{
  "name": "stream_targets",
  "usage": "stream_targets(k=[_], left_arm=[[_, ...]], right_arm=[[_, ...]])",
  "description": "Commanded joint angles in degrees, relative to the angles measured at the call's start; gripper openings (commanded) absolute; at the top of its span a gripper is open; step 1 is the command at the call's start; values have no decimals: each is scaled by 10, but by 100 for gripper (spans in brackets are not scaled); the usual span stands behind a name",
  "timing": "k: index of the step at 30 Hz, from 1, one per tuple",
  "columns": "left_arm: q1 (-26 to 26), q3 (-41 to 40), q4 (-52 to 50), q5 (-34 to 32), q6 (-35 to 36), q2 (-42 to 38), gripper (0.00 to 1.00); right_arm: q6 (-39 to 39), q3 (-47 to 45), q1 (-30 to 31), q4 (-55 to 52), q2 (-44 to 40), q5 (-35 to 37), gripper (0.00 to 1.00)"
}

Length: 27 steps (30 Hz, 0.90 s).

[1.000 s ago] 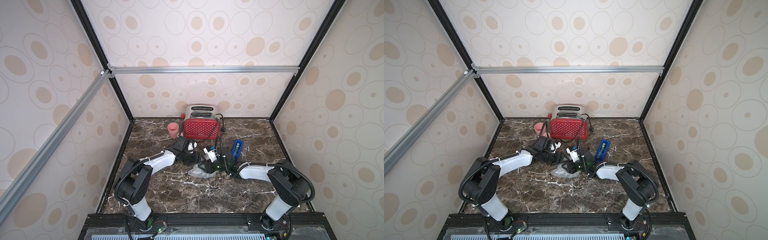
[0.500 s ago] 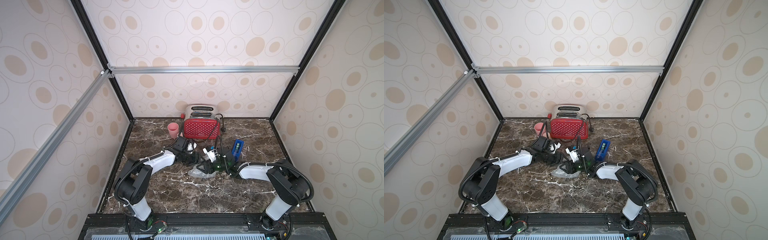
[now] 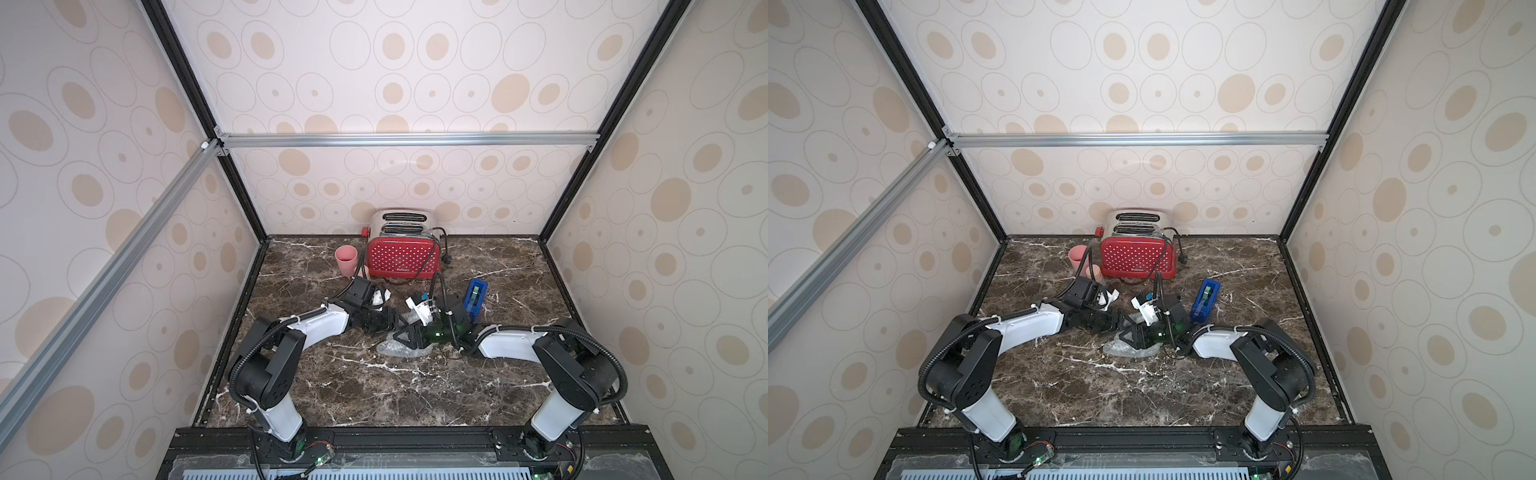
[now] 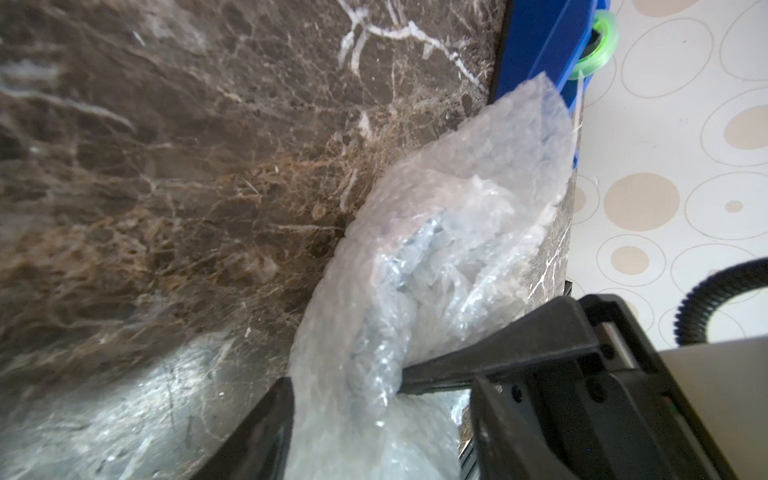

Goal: Wrap bowls in bubble wrap
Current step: Wrap the bowl in bubble wrap.

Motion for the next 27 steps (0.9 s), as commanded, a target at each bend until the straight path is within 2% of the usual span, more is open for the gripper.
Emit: stream_targets(k=[1,6,10,15,20,27], left_arm=[[-11,-13,-28,26,8,-4,64],[-19,-16,-28,34,11,-26,74],[-21,-31,-17,41,-6,-45,74],[-24,-44,-20,47,-15,-38,67],[-37,-33,-39,43,-1,-26,67],[-37,-26,-57,35,8,-21,54]], right_arm=[[12,2,-9,29,1,14,58],[13,3,-12,30,0,14,58],[14,3,-12,28,-2,13,58],[15,6,-13,31,-1,11,58],[15,7,-13,29,-4,10,58],[11,9,-14,24,-7,11,58]])
